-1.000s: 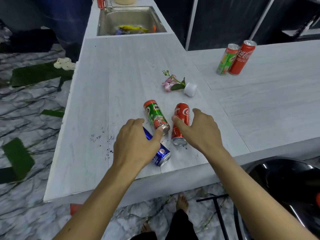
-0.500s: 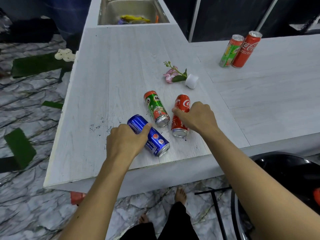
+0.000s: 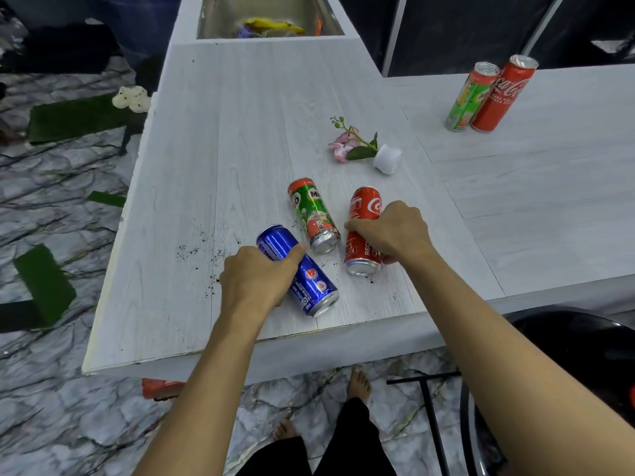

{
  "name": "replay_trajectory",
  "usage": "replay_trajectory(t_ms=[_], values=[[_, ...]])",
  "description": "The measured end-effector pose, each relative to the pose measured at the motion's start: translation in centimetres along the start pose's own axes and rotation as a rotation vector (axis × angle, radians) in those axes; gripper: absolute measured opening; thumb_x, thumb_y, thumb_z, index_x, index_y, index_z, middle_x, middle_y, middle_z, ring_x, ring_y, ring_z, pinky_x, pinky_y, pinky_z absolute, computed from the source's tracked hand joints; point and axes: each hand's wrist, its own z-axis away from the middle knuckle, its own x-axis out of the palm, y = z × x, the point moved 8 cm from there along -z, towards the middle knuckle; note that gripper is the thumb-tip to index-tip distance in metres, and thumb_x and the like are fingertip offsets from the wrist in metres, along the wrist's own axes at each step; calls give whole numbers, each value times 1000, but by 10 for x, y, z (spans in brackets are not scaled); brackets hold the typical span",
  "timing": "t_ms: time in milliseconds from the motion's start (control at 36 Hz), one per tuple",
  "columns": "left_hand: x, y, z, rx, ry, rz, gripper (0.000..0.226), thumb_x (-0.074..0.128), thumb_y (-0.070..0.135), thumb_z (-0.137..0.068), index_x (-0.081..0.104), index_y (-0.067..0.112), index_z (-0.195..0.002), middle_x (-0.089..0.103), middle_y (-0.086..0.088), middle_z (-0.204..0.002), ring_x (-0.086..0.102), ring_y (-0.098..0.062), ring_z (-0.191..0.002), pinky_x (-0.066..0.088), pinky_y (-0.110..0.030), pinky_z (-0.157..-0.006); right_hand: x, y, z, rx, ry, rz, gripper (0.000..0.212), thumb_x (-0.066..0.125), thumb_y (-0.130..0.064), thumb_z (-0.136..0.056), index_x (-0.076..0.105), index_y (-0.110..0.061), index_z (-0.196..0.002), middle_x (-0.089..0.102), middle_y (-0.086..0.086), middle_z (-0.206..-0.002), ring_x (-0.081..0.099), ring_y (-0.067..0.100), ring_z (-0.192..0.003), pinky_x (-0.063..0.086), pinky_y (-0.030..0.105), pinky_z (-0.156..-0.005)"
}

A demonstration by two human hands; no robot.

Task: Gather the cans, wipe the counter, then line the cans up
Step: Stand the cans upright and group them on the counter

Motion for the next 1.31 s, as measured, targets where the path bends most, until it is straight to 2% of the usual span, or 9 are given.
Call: replay_trajectory(t_ms=[167,333,417,528,611,861,1000,1222,1306], values=[[3,1,2,3,-66,113,49,77,57,-81,71,9,-83,75,-7,-79,74,-22,-70,62,-38,-70,-1,7,2,-30,8,-28,68,71,-61,-79,60,-12,-125,68,9,-111,69,24,-91,60,39,-79],[-2,3,7,52,-98,216,37,79,51,-82,68,16,-80,75,-4,-82,75,-22,-78,63,-49,-78,-6,13,14,-124,54,-100,49,71,-58,-81,64,-16,-106,66,-3,-87,62,5,-69,44,22,-55],[-9,10,11,109,-84,238,33,81,52,-80,64,25,-87,73,3,-90,75,-18,-83,63,-45,-80,-13,10,23,-196,105,-137,41,73,-57,-81,53,-26,-100,53,-19,-77,54,-2,-66,37,18,-53],[-21,27,23,258,-15,183,38,82,52,-78,63,30,-103,67,20,-90,68,7,-74,49,-7,-57,-23,9,37,-266,186,-207,46,75,-54,-76,45,-31,-104,47,-27,-77,52,-6,-66,34,13,-53],[-24,39,33,346,3,194,38,84,47,-77,60,33,-104,64,26,-89,60,23,-76,43,0,-53,-31,12,43,-319,230,-265,47,76,-52,-75,46,-33,-106,50,-29,-80,57,-7,-70,38,11,-55],[-21,84,42,492,29,257,50,87,45,-73,61,33,-114,65,27,-100,60,23,-91,48,0,-64,-55,23,44,-400,297,-410,67,82,-50,-74,51,-24,-128,58,-20,-106,57,-13,-84,45,0,-62],[-9,118,41,566,10,254,52,87,46,-71,60,36,-115,65,30,-98,62,19,-91,51,-3,-66,-76,28,36,-418,330,-466,61,83,-49,-73,43,-40,-118,53,-36,-100,58,-21,-87,45,-1,-69],[22,176,33,624,-8,219,58,87,54,-69,62,35,-118,68,24,-100,68,6,-91,57,-10,-67,-120,44,11,-420,398,-528,59,85,-46,-72,47,-40,-117,59,-32,-104,60,-16,-98,48,2,-73],[37,201,29,651,-30,235,54,89,49,-70,60,39,-114,65,31,-95,65,15,-90,54,-8,-64,-137,51,-3,-415,420,-537,59,86,-44,-72,49,-38,-118,61,-30,-105,59,-15,-100,47,2,-74]])
